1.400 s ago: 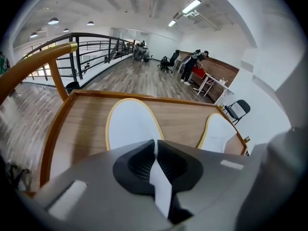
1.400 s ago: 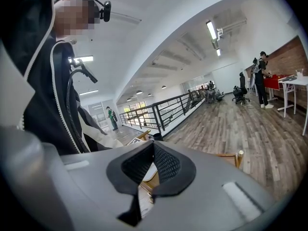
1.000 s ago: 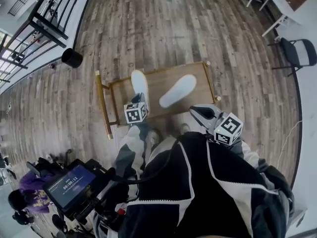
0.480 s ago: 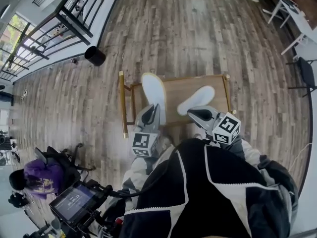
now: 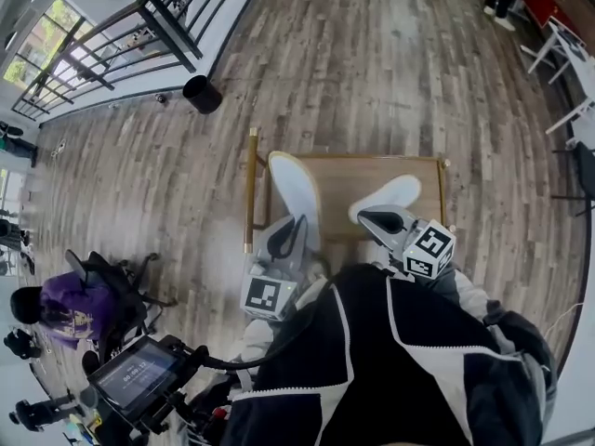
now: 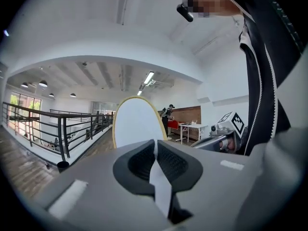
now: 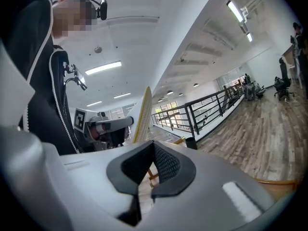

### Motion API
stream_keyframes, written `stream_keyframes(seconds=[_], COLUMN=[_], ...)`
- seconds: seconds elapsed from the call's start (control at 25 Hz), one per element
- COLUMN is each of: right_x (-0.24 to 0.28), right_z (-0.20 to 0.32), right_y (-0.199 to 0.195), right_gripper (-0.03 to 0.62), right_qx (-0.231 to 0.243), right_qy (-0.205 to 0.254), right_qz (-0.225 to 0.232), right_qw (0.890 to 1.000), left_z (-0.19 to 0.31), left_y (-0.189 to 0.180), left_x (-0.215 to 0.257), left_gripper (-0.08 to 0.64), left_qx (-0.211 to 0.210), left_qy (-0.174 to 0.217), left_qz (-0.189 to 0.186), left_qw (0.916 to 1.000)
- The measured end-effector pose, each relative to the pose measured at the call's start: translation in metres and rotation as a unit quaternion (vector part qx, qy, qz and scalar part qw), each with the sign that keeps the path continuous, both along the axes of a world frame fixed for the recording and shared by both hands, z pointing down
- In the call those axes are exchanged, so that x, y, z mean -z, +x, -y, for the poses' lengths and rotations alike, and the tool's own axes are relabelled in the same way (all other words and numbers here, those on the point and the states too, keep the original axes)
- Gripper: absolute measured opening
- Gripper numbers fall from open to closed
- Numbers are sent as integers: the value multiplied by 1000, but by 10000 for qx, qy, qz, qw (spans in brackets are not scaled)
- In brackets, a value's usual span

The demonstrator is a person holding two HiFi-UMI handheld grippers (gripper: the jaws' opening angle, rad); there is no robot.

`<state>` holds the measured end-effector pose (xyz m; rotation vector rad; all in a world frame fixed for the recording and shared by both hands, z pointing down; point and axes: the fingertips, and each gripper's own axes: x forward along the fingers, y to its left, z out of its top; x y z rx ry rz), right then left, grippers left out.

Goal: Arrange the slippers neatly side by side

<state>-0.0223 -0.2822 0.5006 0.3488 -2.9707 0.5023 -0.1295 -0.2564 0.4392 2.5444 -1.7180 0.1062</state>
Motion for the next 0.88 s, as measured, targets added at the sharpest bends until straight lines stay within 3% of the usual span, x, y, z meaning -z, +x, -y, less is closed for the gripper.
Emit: stream_keyframes(seconds=[0.48,0.72,0.88], right_x=[0,2,0], right_z=[5,3,6], right_y=[12,19,23], right_gripper=[5,5,5], right_qx=[-237,-474,-653], right_qy=[-20,13,-60], right_qz=[42,13,-59], right_qw=[9997,9989,9978], left_z=[13,27,43], left_y=[-5,-30,-53], left_x=[-14,-70,-107], left_gripper=[28,28,28], left_qx=[-13,284,399], left_qy=[-191,-1022,-1463], left_qz=[-236,-992,-805], left_qw=[9995,9894,9851])
